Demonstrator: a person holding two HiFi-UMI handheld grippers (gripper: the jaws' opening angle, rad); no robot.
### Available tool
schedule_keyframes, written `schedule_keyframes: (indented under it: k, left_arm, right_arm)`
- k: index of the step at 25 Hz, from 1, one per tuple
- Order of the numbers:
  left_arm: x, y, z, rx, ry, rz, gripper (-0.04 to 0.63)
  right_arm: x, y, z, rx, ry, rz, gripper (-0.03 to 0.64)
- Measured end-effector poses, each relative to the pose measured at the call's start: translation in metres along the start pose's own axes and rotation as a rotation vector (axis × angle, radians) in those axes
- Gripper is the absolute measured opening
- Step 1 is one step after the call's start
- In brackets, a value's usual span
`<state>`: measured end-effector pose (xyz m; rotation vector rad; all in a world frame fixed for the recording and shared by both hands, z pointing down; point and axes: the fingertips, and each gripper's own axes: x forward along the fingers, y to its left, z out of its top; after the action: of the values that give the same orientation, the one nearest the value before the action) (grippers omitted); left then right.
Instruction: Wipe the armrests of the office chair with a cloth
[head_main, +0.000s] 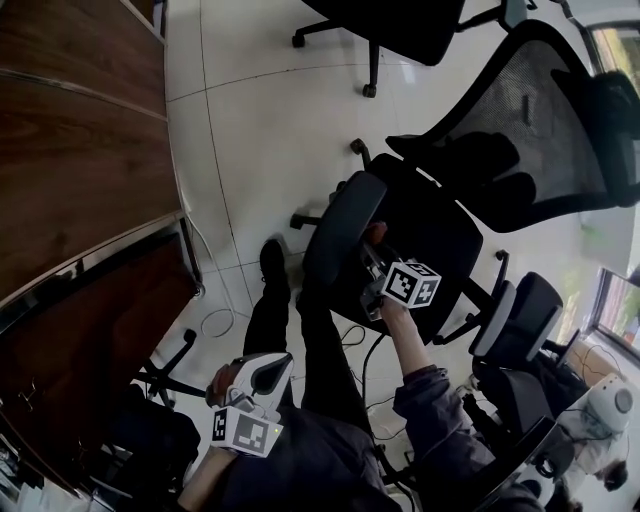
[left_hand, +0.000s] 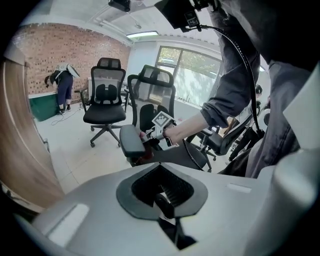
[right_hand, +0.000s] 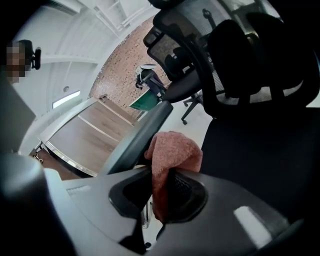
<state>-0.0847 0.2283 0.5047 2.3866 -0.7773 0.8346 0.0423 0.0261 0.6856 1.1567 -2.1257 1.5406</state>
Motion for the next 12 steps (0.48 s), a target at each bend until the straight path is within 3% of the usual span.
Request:
schedule_keyframes:
  k: [7,12]
  left_arm:
    - [0.0,0.002,-0.002,0.004,0.009,-0.012,0.015]
    - [-0.003,0.004,-0.018,-0.013,0.049,-0.013,0.015]
  right_arm:
    - [0.021,-0.018,-0.002,-0.005,0.015,-0.03,0.044]
    - [0.062,-0.068,-0.024,-0.064,0.146,-0.143,0.044]
